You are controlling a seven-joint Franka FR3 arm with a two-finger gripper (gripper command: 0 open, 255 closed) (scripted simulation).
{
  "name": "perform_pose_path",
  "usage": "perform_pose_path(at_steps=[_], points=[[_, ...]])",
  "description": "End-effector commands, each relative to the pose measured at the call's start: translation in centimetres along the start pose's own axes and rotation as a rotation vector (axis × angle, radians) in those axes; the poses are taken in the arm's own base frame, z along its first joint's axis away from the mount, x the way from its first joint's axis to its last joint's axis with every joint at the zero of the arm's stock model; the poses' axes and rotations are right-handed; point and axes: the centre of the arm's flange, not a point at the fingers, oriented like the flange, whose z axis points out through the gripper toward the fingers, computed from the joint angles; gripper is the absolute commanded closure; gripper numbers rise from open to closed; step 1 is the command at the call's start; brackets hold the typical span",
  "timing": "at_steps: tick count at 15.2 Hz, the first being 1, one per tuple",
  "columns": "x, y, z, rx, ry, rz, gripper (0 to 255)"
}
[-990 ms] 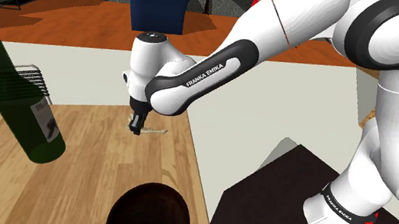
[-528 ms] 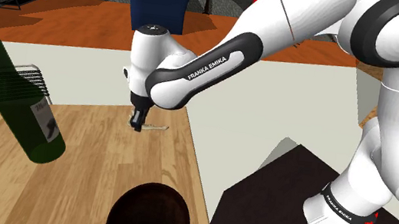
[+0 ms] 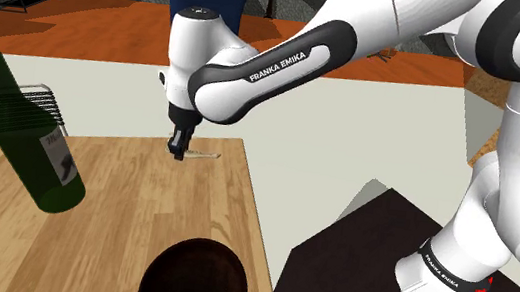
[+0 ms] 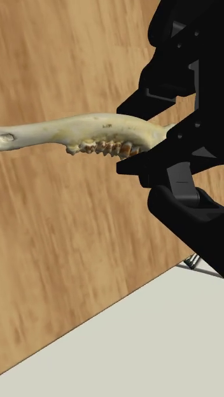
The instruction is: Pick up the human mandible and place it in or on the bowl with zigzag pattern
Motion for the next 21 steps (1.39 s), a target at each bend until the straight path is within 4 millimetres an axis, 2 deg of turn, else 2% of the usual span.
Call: perform_pose_path(at_steps=[1,16,21], points=[[0.2,0.2,-1.1,0.000,0.000,0.000,255],[1.5,0.7,-8.6,0.000,0.000,0.000,255],[-0.6,-5.4,-9.5,0.000,0.000,0.000,255]])
